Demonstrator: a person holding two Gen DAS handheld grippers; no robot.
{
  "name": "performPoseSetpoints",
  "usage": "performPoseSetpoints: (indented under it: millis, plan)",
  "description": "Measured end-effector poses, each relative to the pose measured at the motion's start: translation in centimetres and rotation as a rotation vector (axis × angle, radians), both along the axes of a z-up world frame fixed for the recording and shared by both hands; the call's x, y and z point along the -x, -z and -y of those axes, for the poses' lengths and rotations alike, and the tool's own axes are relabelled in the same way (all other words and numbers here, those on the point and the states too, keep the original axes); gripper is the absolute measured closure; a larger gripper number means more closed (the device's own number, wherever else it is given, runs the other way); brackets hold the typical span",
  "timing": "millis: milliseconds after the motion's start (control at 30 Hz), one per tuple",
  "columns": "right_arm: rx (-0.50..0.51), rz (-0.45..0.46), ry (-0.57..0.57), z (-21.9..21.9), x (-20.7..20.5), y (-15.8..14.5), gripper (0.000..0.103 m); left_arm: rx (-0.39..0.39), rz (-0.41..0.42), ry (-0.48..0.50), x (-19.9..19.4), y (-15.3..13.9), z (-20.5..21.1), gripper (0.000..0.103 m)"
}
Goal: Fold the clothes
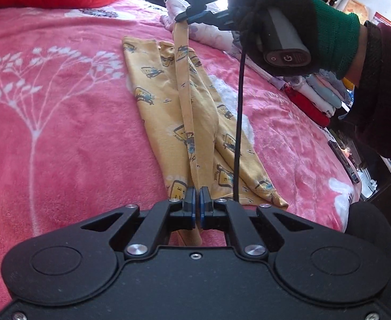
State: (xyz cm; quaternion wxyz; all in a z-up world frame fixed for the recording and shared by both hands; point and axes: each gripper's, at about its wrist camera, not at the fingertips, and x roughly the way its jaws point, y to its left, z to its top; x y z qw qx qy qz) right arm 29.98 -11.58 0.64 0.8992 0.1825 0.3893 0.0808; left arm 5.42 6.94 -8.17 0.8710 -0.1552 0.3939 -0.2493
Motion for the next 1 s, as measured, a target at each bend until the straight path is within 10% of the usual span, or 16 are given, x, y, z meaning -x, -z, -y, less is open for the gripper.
performPoseSetpoints:
  millis: [400, 533, 600, 1000]
  plan:
    - [0.125, -0.076, -0.125, -5.3, -3.3, 2.6, 0.094, 0.095, -0.101, -0.045, -1.3, 0.8, -1.5, 0.101]
    - [0.080, -0.074, -0.175, -4.8, -3.1, 2.0, 0.075, 0.126, -0.132, -0.069, -1.5, 1.0, -2.1, 0.101]
    - [0.060, -0.045, -0.183, -4.1, -2.3, 1.1, 0.060, 0.129, -0.138, -0.074, -1.5, 0.9, -2.1, 0.101]
    - [0.098, 0.159, -0.260, 3.2, 9.3, -1.2, 0.058, 0.066, -0.074, -0.146, 0.0, -1.6, -2.9, 0.089]
